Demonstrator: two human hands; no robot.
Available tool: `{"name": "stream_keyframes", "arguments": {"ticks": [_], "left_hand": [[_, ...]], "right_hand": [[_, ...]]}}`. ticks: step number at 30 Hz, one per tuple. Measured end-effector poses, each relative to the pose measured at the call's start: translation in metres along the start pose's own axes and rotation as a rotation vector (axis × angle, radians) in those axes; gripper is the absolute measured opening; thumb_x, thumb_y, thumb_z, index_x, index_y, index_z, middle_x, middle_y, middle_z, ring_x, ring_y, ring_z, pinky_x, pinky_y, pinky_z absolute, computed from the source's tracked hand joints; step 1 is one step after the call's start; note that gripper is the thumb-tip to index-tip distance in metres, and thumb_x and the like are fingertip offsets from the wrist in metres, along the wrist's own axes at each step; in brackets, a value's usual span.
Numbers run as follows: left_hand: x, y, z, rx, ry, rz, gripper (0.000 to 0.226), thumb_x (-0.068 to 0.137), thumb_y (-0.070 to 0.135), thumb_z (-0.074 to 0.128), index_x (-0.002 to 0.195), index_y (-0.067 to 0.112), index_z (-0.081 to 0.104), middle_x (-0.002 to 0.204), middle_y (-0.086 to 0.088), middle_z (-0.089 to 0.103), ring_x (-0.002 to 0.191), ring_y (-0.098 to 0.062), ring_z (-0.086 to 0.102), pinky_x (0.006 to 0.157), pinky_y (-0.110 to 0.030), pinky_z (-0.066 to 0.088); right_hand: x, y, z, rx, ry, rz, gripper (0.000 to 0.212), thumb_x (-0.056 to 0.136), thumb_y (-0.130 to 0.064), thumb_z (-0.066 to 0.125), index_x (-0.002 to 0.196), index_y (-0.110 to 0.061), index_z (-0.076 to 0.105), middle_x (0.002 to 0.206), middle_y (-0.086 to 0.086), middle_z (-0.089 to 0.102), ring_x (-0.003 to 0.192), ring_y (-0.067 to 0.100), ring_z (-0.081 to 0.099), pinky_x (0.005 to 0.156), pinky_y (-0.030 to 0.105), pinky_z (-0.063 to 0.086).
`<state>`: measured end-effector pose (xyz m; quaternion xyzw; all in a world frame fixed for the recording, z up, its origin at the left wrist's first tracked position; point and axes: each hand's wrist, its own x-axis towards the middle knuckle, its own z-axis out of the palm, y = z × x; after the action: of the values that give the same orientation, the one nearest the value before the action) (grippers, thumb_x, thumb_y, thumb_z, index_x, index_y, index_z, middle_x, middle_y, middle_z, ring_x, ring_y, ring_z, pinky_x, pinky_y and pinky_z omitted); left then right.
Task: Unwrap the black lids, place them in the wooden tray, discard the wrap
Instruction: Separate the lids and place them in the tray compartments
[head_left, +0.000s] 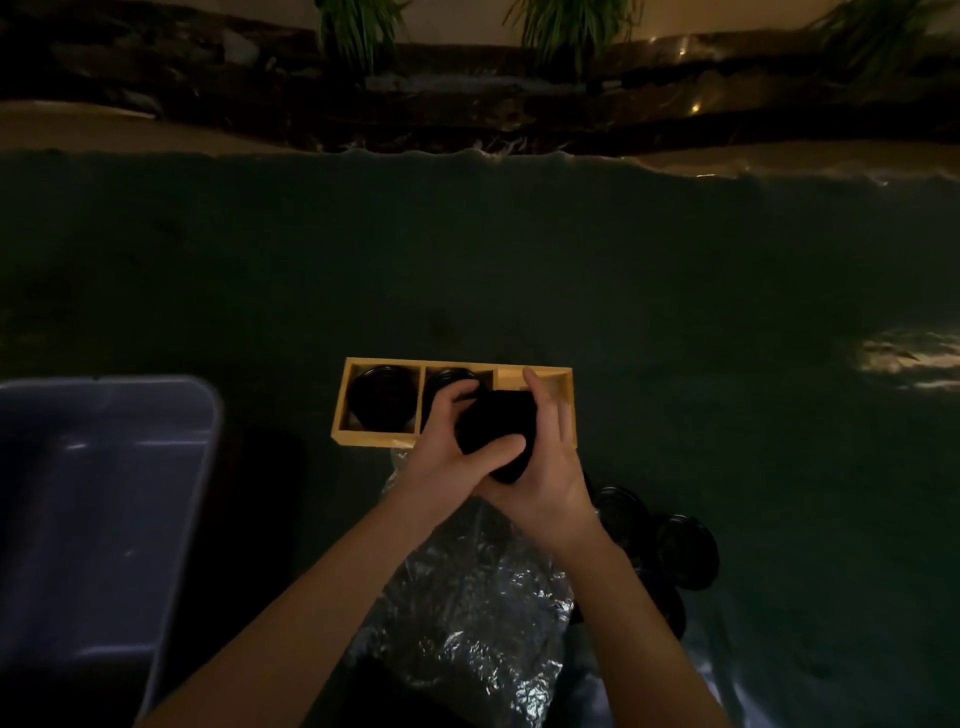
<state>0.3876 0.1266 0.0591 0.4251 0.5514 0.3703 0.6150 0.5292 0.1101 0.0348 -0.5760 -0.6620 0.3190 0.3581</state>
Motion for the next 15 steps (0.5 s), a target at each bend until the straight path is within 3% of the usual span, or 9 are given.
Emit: {"name": "stream_keyframes", "arguments": {"ticks": [4, 7, 9, 11, 12, 15], "left_hand": [[0.011, -0.001, 0.007, -0.206, 0.005, -0.061, 0.054, 0.071, 0.045, 0.080, 0.119, 0.027, 0.063, 0.116, 0.009, 0.072, 0.112, -0.006, 0.068, 0.087, -0.024, 0.056], [0.018, -0.006, 0.008, -0.180, -0.001, -0.032, 0.030, 0.090, 0.036, 0.072, 0.116, 0.024, 0.066, 0.109, 0.012, 0.075, 0.109, -0.007, 0.069, 0.090, -0.026, 0.057], [0.022, -0.011, 0.005, -0.035, 0.053, 0.009, 0.025, 0.097, 0.028, 0.067, 0.120, 0.019, 0.065, 0.115, 0.004, 0.071, 0.112, -0.012, 0.067, 0.095, -0.029, 0.056], [0.022, -0.018, 0.000, 0.158, 0.095, 0.048, 0.027, 0.097, 0.024, 0.067, 0.123, 0.017, 0.064, 0.117, 0.005, 0.069, 0.112, -0.010, 0.066, 0.090, -0.017, 0.053], [0.020, -0.021, -0.004, 0.254, 0.100, 0.069, 0.027, 0.097, 0.025, 0.067, 0.123, 0.018, 0.064, 0.117, 0.007, 0.069, 0.111, -0.005, 0.065, 0.085, -0.011, 0.051], [0.014, -0.031, -0.017, 0.462, 0.089, 0.116, 0.029, 0.097, 0.028, 0.066, 0.125, 0.021, 0.063, 0.121, 0.012, 0.066, 0.112, 0.002, 0.062, 0.087, -0.008, 0.047]], "right_hand": [[0.009, 0.010, -0.008, 0.113, 0.096, 0.150, 0.111, 0.068, -0.042, 0.088, 0.158, -0.024, 0.026, 0.140, -0.007, 0.039, 0.128, 0.005, 0.045, 0.087, 0.002, 0.045], [0.021, 0.024, -0.011, 0.098, 0.116, 0.233, 0.116, 0.065, -0.044, 0.090, 0.158, -0.024, 0.024, 0.138, -0.005, 0.039, 0.122, -0.008, 0.039, 0.087, -0.003, 0.041], [0.032, 0.034, -0.013, 0.001, 0.115, 0.271, 0.117, 0.066, -0.047, 0.089, 0.158, -0.023, 0.023, 0.139, -0.001, 0.039, 0.126, 0.001, 0.041, 0.096, 0.012, 0.048], [0.045, 0.045, -0.014, -0.170, 0.089, 0.286, 0.115, 0.069, -0.042, 0.090, 0.159, -0.018, 0.022, 0.145, 0.010, 0.039, 0.135, 0.026, 0.045, 0.107, 0.043, 0.050], [0.052, 0.050, -0.014, -0.259, 0.058, 0.288, 0.114, 0.071, -0.041, 0.089, 0.159, -0.017, 0.022, 0.146, 0.013, 0.039, 0.136, 0.035, 0.045, 0.109, 0.051, 0.047], [0.072, 0.063, -0.011, -0.504, -0.102, 0.282, 0.113, 0.073, -0.046, 0.084, 0.161, -0.018, 0.018, 0.150, 0.017, 0.036, 0.135, 0.042, 0.044, 0.111, 0.055, 0.040]]}}
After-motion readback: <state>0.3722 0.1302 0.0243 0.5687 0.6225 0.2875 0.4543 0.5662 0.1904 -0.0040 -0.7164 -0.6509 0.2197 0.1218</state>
